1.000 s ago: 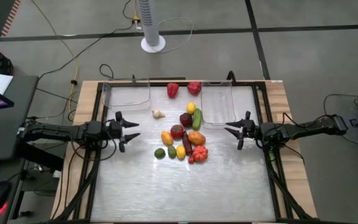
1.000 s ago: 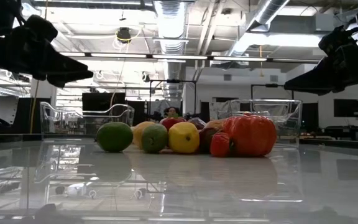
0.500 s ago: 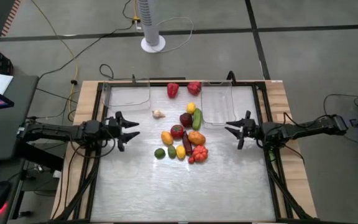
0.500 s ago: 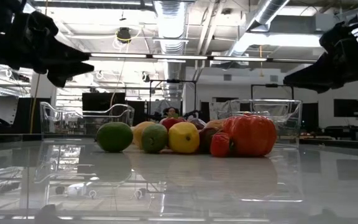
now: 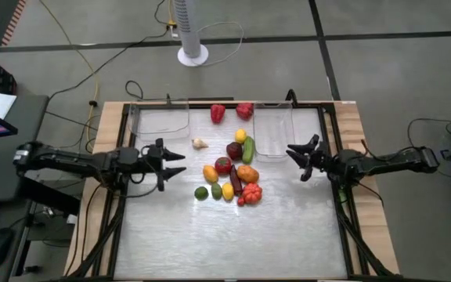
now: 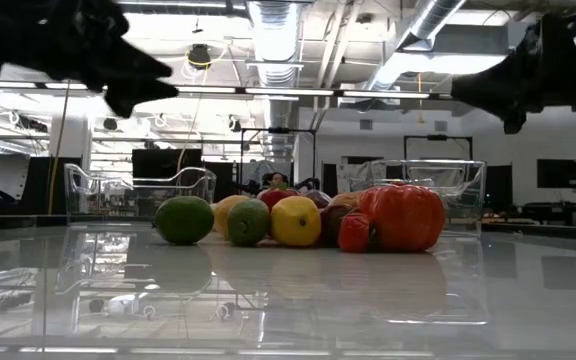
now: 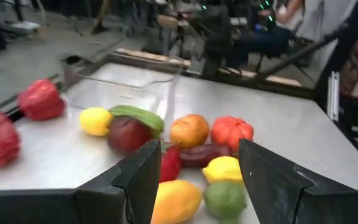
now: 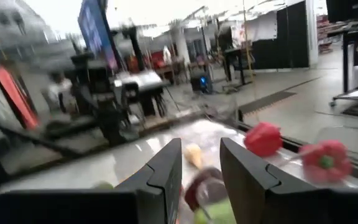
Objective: Sort produce into baskets
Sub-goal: Put the left green lime into the left transparent bin
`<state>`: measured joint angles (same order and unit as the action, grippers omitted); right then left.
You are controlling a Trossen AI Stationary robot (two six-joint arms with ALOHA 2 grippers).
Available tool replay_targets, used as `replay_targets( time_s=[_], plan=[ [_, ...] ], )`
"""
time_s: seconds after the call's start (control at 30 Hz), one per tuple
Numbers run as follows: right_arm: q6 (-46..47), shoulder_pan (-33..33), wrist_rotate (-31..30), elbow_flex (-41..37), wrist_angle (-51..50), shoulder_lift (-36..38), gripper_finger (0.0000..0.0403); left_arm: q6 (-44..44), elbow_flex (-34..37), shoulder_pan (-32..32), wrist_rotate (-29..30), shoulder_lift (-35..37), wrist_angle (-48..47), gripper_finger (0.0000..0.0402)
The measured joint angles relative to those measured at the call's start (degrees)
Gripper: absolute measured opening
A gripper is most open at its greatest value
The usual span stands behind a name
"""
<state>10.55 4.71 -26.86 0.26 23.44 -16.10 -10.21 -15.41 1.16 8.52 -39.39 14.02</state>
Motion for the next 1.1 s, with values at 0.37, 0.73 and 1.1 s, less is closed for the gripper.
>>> replay_targets(
  time_s=[0.37,0.73,1.1],
  plan=[
    [4.2,5.3,5.7,4.2,0.1,-12.4,0.0179,1.4,-15.7,5.4,-4.4,-22.8,-10.2,0.021],
    [1.8,7.6,1.1,11.7,1.6,-28.1,0.0349,-10.3,-21.2,9.9,-3.5,-35.2,-17.8,0.031],
    [0.6,8.7,1.0,16.4,15.8,-44.7,0.0352,-16.2,-22.6,12.9,5.8,-45.7,-17.1,0.0302]
  ],
)
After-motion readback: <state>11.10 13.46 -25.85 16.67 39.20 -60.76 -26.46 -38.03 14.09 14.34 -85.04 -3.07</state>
